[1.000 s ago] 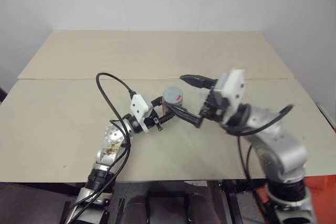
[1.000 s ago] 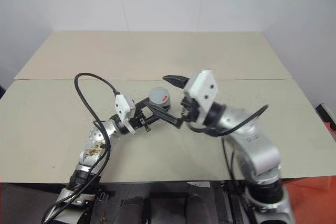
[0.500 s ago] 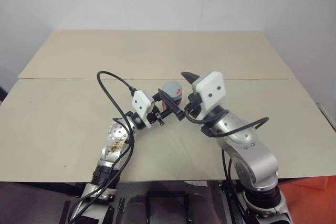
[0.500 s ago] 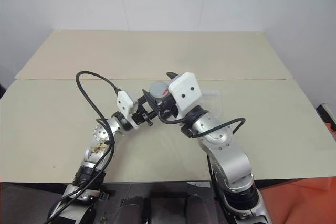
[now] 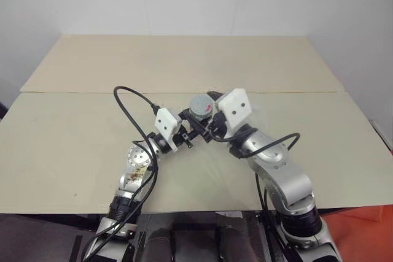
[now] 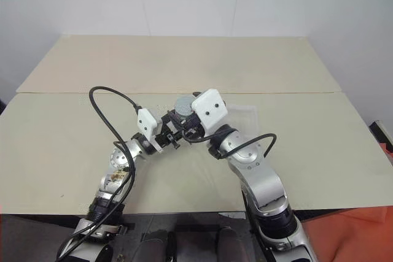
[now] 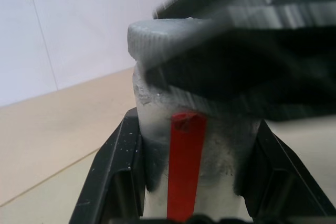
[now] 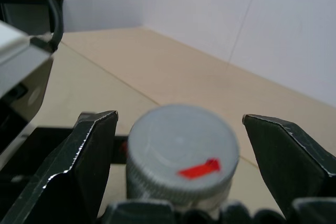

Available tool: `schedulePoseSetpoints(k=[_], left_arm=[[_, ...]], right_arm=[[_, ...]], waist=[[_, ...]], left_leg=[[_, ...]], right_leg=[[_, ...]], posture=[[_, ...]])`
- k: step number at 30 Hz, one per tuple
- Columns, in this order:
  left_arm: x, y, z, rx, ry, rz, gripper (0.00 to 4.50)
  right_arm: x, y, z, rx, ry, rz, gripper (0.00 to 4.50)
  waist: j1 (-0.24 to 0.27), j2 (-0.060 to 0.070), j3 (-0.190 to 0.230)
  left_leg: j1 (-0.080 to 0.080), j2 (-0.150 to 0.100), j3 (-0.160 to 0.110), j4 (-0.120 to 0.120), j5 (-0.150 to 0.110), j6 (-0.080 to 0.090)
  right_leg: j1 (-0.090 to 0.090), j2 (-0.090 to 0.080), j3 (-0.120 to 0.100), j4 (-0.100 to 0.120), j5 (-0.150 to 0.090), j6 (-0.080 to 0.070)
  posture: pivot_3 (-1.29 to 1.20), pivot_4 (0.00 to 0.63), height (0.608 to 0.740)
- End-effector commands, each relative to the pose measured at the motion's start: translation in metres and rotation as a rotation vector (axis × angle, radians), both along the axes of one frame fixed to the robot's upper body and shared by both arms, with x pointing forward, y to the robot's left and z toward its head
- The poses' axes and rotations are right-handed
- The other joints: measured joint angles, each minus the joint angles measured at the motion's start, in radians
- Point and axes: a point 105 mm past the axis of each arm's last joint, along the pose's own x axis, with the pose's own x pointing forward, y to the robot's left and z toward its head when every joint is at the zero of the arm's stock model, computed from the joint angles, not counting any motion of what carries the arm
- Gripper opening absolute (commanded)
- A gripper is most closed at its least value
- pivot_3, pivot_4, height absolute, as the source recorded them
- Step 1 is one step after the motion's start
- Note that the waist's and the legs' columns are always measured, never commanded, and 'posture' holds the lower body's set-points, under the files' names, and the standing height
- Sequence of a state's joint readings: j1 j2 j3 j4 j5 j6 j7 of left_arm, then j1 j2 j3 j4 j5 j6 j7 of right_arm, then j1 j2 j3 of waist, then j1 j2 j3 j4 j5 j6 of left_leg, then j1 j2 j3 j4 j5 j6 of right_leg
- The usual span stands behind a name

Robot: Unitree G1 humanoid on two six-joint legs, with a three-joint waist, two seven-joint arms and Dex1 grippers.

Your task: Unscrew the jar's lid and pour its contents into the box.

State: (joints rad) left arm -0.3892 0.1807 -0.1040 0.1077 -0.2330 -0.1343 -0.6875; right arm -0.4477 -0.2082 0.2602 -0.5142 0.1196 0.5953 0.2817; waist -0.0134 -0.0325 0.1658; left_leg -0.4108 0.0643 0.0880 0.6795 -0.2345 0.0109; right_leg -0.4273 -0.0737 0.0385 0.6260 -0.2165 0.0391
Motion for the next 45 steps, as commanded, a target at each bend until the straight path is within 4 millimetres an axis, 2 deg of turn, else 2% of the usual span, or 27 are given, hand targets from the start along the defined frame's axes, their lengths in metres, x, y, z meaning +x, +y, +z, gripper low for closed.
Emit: schedulePoseSetpoints(k=[1, 14, 17, 20, 30, 34, 40, 45], left_arm=[[-0.006, -0.003, 0.016, -0.021, -0.076, -0.013, 1.93], [-0.004, -0.005, 0.018, -0.023, -0.078, -0.026, 1.93], [-0.005, -0.006, 0.018, -0.022, -0.078, -0.029, 1.93], [-0.005, -0.006, 0.018, -0.023, -0.078, -0.030, 1.93], [-0.011, -0.006, 0.017, -0.019, -0.068, -0.073, 1.93], [-0.028, -0.007, 0.021, -0.008, -0.060, -0.199, 1.93], [-0.057, -0.007, 0.026, 0.052, -0.052, -0.407, 1.93], [-0.072, -0.003, 0.029, 0.094, -0.005, -0.535, 1.93]], right_arm=[[-0.002, -0.003, 0.017, 0.054, -0.073, -0.015, 4.44], [-0.001, -0.002, 0.008, 0.021, -0.046, 0.002, 4.44], [-0.001, -0.002, 0.006, 0.023, -0.037, 0.004, 3.82], [-0.001, -0.002, 0.004, 0.015, -0.032, 0.007, 2.83], [-0.001, -0.008, 0.004, -0.008, -0.036, 0.040, 2.77], [-0.008, -0.016, 0.004, -0.054, -0.029, 0.157, 2.77], [-0.023, -0.026, 0.007, -0.140, 0.017, 0.456, 2.77], [-0.035, -0.033, 0.012, -0.211, 0.059, 0.759, 2.77]], waist=[[0.000, 0.000, 0.000], [0.000, 0.000, 0.000], [0.000, 0.000, 0.000], [0.000, 0.000, 0.000], [0.000, 0.000, 0.000], [0.000, 0.000, 0.000], [-0.001, 0.000, 0.000], [-0.002, 0.000, 0.000]], left_leg=[[0.000, 0.000, 0.000, 0.000, 0.000, 0.000], [0.000, 0.000, 0.000, 0.000, 0.000, 0.000], [0.000, 0.000, 0.000, 0.000, 0.000, 0.000], [0.000, 0.000, 0.000, 0.000, 0.000, 0.000], [0.000, 0.000, 0.000, 0.000, 0.000, 0.000], [0.000, 0.000, 0.000, 0.000, 0.000, 0.000], [0.000, 0.000, 0.000, 0.000, 0.000, 0.000], [0.002, 0.001, 0.000, 0.000, 0.000, 0.000]], right_leg=[[0.000, 0.000, 0.000, 0.000, 0.000, 0.000], [0.000, 0.000, 0.000, 0.000, 0.000, 0.000], [0.000, 0.000, 0.000, 0.000, 0.000, 0.000], [0.000, 0.000, 0.000, 0.000, 0.000, 0.000], [0.000, 0.000, 0.000, 0.000, 0.000, 0.000], [0.000, 0.000, 0.000, 0.000, 0.000, 0.000], [0.000, 0.000, 0.000, 0.000, 0.000, 0.000], [0.001, 0.000, 0.000, -0.001, 0.000, 0.000]], posture=[[0.00, 0.150, 0.740], [0.00, 0.150, 0.740], [0.00, 0.150, 0.740], [0.00, 0.150, 0.740], [0.00, 0.150, 0.740], [0.00, 0.150, 0.740], [0.00, 0.150, 0.740], [0.00, 0.150, 0.740]])
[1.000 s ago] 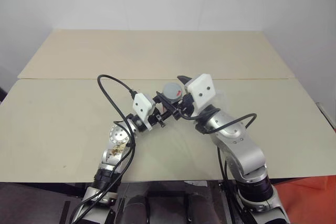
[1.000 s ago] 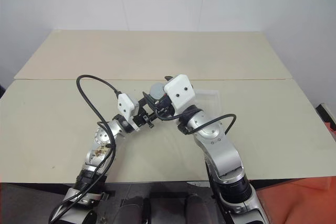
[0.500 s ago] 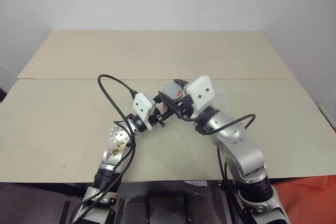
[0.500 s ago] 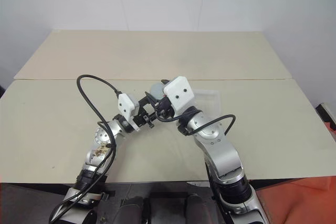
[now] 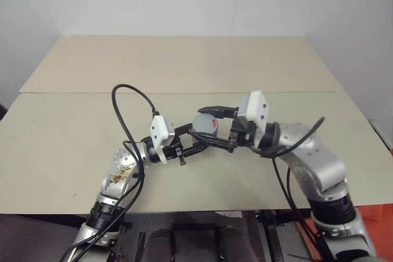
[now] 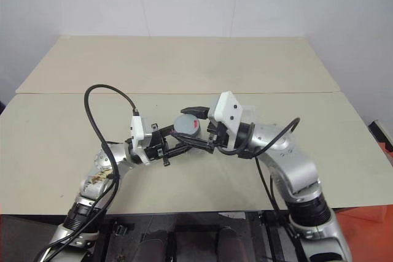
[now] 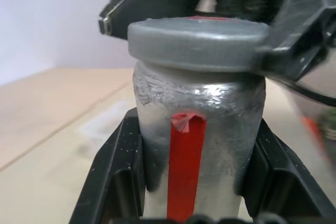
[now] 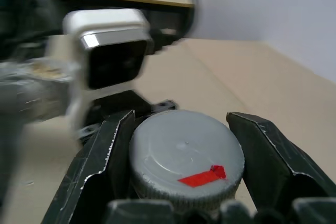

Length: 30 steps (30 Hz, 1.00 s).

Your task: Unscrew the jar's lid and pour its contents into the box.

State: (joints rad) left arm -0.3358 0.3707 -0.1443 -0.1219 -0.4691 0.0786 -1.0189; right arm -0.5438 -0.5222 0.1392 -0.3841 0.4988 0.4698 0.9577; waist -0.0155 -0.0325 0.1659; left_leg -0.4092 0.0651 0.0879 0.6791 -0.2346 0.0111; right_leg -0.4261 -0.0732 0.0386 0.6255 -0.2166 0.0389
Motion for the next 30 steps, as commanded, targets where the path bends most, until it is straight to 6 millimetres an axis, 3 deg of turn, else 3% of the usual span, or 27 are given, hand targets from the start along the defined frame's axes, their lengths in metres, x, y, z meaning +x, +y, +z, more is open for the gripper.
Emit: schedulePoseSetpoints(k=[1, 8, 15, 17, 21, 30], left_arm=[[-0.020, -0.002, 0.020, -0.015, -0.043, -0.135, 1.93], [-0.022, -0.005, 0.021, -0.009, -0.040, -0.158, 1.93], [-0.019, -0.006, 0.017, -0.012, -0.046, -0.121, 1.93], [-0.018, -0.006, 0.013, -0.003, -0.041, -0.110, 1.93], [-0.016, -0.006, 0.009, 0.004, -0.035, -0.099, 1.93], [-0.004, -0.006, 0.007, 0.025, -0.032, -0.058, 1.93]], right_arm=[[-0.001, -0.015, 0.008, -0.030, 0.006, 0.167, 2.77], [0.004, -0.013, 0.003, -0.115, -0.026, 0.405, 2.77], [0.015, -0.015, 0.005, -0.118, -0.085, 0.374, 2.77], [0.016, -0.021, 0.008, -0.126, -0.073, 0.350, 3.49], [0.014, -0.028, 0.021, -0.079, -0.103, 0.285, 4.48], [-0.017, -0.038, 0.039, -0.009, -0.258, 0.131, 4.48]], waist=[[0.001, 0.000, 0.000], [0.002, 0.000, 0.000], [0.004, 0.000, 0.000], [0.004, 0.000, 0.000], [0.007, 0.000, 0.000], [0.011, 0.000, 0.000]], left_leg=[[0.000, 0.000, 0.000, 0.000, 0.000, 0.000], [0.000, 0.000, 0.000, 0.000, 0.000, 0.000], [0.000, 0.000, 0.000, 0.000, 0.000, 0.000], [0.000, 0.000, 0.000, 0.000, 0.000, 0.000], [-0.001, 0.000, 0.000, 0.000, 0.000, 0.000], [-0.001, 0.000, 0.000, 0.000, 0.000, 0.000]], right_leg=[[0.000, 0.000, 0.000, 0.000, 0.000, 0.000], [0.000, 0.001, 0.000, 0.000, 0.000, 0.000], [0.000, 0.000, 0.000, 0.000, 0.000, 0.000], [0.000, 0.000, 0.000, 0.000, 0.000, 0.000], [0.000, 0.000, 0.000, 0.000, 0.000, 0.000], [0.000, 0.000, 0.000, 0.000, 0.000, 0.000]], posture=[[0.00, 0.150, 0.740], [0.00, 0.150, 0.740], [0.00, 0.150, 0.740], [0.00, 0.150, 0.740], [0.00, 0.150, 0.740], [0.00, 0.150, 0.740]])
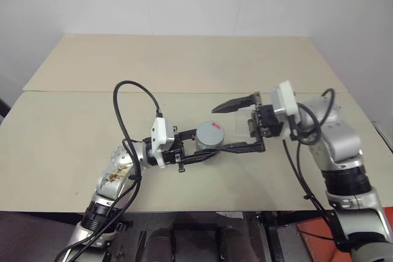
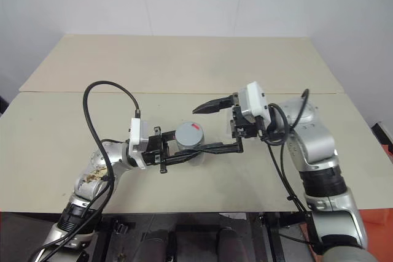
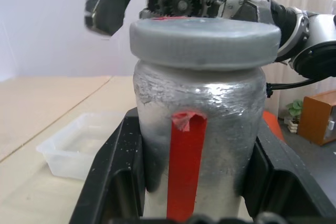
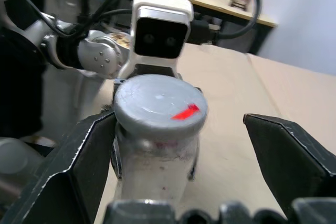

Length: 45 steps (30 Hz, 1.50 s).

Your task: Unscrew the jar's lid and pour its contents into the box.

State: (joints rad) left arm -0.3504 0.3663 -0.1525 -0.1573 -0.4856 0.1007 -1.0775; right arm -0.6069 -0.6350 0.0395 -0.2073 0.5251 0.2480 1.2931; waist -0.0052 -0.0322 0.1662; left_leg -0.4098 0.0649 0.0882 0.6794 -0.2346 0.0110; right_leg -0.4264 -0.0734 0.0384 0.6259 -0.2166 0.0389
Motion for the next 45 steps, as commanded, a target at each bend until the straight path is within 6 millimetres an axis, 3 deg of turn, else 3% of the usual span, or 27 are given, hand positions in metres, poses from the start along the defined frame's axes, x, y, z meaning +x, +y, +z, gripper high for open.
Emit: schedulePoseSetpoints(k=[1, 12, 21, 33, 45], left_arm=[[0.007, 0.001, -0.001, 0.022, -0.008, 0.030, 1.93], [0.015, -0.007, -0.002, 0.000, -0.024, 0.080, 1.93], [0.016, -0.009, 0.000, -0.011, -0.038, 0.086, 1.93], [0.017, -0.001, -0.002, -0.032, -0.022, 0.126, 1.93], [0.022, 0.006, -0.005, -0.050, -0.005, 0.155, 1.93]], right_arm=[[-0.019, 0.004, 0.023, 0.114, -0.101, -0.046, 4.48], [-0.021, 0.033, 0.015, 0.314, -0.001, -0.346, 4.48], [-0.016, 0.042, 0.002, 0.248, 0.021, -0.381, 4.48], [-0.001, 0.027, 0.002, 0.284, 0.052, -0.440, 4.48], [-0.005, 0.012, -0.005, 0.256, 0.034, -0.454, 4.48]], waist=[[0.001, 0.000, 0.000], [-0.007, 0.000, 0.000], [-0.007, 0.000, 0.000], [-0.007, 0.000, 0.000], [-0.007, 0.000, 0.000]], left_leg=[[0.000, 0.000, 0.000, 0.000, 0.000, 0.000], [0.000, 0.000, 0.000, 0.000, 0.000, 0.000], [0.000, 0.000, 0.000, 0.000, 0.000, 0.000], [0.000, 0.000, 0.000, 0.000, 0.000, 0.000], [0.000, 0.000, 0.000, 0.000, 0.000, 0.000]], right_leg=[[0.000, 0.000, 0.000, 0.000, 0.000, 0.000], [0.000, 0.000, 0.001, 0.001, 0.000, 0.000], [0.000, 0.000, 0.001, 0.000, 0.000, 0.000], [0.000, 0.000, 0.001, 0.000, 0.000, 0.000], [0.000, 0.000, 0.001, 0.000, 0.000, 0.000]], posture=[[0.00, 0.150, 0.740], [0.00, 0.150, 0.740], [0.00, 0.150, 0.740], [0.00, 0.150, 0.740], [0.00, 0.150, 0.740]])
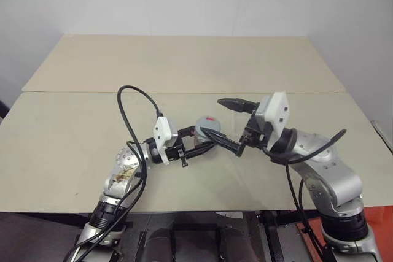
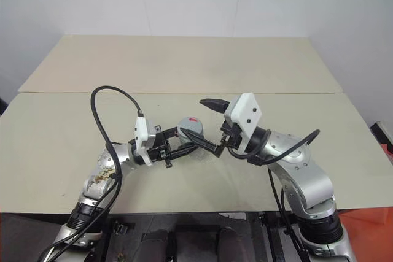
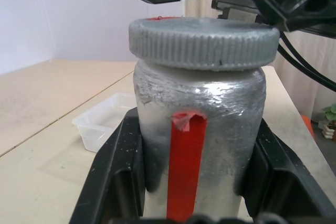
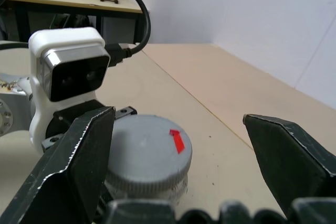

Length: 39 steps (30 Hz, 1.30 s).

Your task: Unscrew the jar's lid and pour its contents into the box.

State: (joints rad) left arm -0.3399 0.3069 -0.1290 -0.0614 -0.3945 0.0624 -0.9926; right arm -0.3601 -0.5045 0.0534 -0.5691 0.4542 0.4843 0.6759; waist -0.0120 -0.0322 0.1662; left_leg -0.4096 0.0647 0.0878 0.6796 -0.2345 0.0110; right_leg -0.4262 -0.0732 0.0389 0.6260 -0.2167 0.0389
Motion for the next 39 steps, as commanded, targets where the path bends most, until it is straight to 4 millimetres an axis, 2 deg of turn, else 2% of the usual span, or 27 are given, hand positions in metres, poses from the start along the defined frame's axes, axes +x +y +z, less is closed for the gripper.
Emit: schedulePoseSetpoints(k=[1, 5, 9, 13, 17, 23, 31, 39], left_arm=[[0.001, 0.002, 0.013, -0.038, -0.056, 0.002, 1.93], [0.001, 0.000, 0.011, -0.028, -0.064, -0.005, 1.93], [0.000, -0.004, 0.011, -0.033, -0.068, -0.014, 1.93], [-0.001, -0.004, 0.012, -0.036, -0.070, -0.018, 1.93], [-0.002, -0.003, 0.013, -0.040, -0.076, -0.017, 1.93], [-0.002, 0.002, 0.013, -0.038, -0.075, 0.004, 1.93], [0.001, 0.014, 0.011, -0.033, -0.071, 0.028, 1.93], [0.004, 0.017, 0.012, -0.027, -0.078, 0.033, 1.93]], right_arm=[[-0.006, -0.005, 0.012, 0.017, -0.067, 0.001, 4.48], [-0.010, -0.001, 0.018, 0.057, -0.056, 0.038, 4.48], [-0.012, 0.010, 0.016, 0.060, -0.047, 0.085, 4.48], [-0.008, 0.018, 0.013, 0.050, -0.046, 0.098, 4.48], [0.006, 0.022, 0.005, 0.023, -0.043, 0.056, 4.48], [0.012, 0.019, 0.004, 0.035, -0.033, 0.031, 4.48], [0.009, 0.007, 0.000, 0.029, -0.023, -0.004, 4.48], [0.008, -0.006, -0.005, 0.010, -0.016, -0.052, 4.48]], waist=[[0.000, 0.000, 0.000], [0.000, 0.000, 0.000], [-0.001, 0.000, 0.000], [-0.001, 0.000, 0.000], [-0.001, 0.000, 0.000], [-0.001, 0.000, 0.000], [-0.001, 0.000, 0.000], [0.000, 0.000, 0.000]], left_leg=[[0.000, 0.000, 0.000, 0.000, 0.000, 0.000], [0.000, 0.000, 0.000, 0.000, 0.000, 0.000], [0.000, 0.000, 0.000, 0.000, 0.000, 0.000], [0.000, 0.000, 0.000, 0.000, 0.000, 0.000], [0.000, 0.000, 0.000, 0.000, 0.000, 0.000], [0.000, 0.000, 0.000, 0.000, 0.000, 0.000], [0.000, 0.000, 0.000, 0.000, 0.000, 0.000], [0.000, 0.000, 0.000, 0.000, 0.000, 0.000]], right_leg=[[0.000, 0.000, 0.000, 0.000, 0.000, 0.000], [0.000, 0.000, 0.000, 0.000, 0.000, 0.000], [0.000, 0.000, 0.000, 0.000, 0.000, 0.000], [0.000, 0.000, 0.000, 0.000, 0.000, 0.000], [0.000, 0.000, 0.000, 0.000, 0.000, 0.000], [0.000, 0.000, 0.000, 0.000, 0.000, 0.000], [0.000, 0.000, 0.000, 0.000, 0.000, 0.000], [0.000, 0.000, 0.000, 0.000, 0.000, 0.000]], posture=[[0.00, 0.150, 0.740], [0.00, 0.150, 0.740], [0.00, 0.150, 0.740], [0.00, 0.150, 0.740], [0.00, 0.150, 0.740], [0.00, 0.150, 0.740], [0.00, 0.150, 0.740], [0.00, 0.150, 0.740]])
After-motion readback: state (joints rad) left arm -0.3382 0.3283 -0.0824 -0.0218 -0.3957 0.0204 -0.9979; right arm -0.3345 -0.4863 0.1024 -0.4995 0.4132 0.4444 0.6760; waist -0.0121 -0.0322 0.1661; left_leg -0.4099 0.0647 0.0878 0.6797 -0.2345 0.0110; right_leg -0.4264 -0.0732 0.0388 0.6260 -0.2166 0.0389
